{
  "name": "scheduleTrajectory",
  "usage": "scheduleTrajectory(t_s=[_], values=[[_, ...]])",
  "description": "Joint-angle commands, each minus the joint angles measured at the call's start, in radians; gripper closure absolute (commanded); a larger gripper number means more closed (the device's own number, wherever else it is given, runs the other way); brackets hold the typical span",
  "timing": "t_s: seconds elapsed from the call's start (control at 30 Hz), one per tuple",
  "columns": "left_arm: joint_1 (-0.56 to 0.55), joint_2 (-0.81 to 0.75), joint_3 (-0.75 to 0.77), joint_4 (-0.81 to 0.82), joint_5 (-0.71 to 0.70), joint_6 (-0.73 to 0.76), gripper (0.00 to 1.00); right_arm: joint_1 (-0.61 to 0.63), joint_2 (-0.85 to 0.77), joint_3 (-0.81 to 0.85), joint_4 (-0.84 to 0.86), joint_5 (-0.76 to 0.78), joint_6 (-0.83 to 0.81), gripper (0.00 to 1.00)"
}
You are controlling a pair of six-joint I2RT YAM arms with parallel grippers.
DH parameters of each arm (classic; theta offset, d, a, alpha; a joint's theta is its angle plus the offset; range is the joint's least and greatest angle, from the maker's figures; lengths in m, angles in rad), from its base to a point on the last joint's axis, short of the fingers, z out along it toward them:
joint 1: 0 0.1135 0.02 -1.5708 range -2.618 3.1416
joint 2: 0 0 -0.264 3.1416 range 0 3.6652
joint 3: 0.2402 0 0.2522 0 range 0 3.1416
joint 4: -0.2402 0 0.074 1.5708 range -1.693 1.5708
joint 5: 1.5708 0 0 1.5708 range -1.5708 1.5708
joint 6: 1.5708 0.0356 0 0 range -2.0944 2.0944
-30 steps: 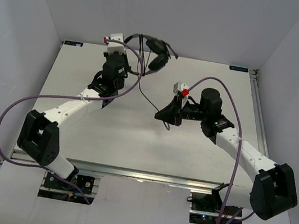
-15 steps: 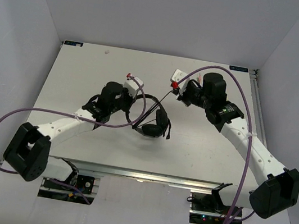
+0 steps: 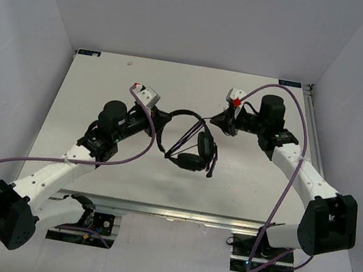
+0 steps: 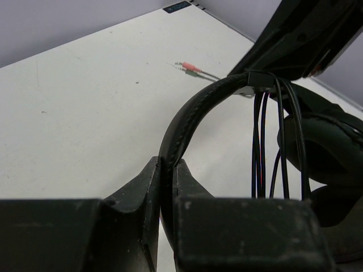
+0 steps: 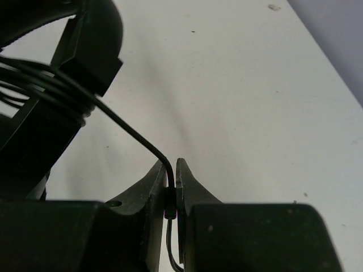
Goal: Wrap the headphones
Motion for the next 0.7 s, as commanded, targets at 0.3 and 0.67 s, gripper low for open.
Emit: scheduleTrajectory(t_s=[0.3, 0.67], values=[[-0.001, -0.067, 0.059, 0.074, 0.018, -0.179, 1.00, -0.079, -0.048, -0.134, 0.362, -0.219, 0.311, 0.92], [-0.001, 0.011, 0.147, 0.205, 0.035, -0.353, 1.00, -0.087, 0.008, -0.199, 0.594, -0.285, 0.543, 0.89]])
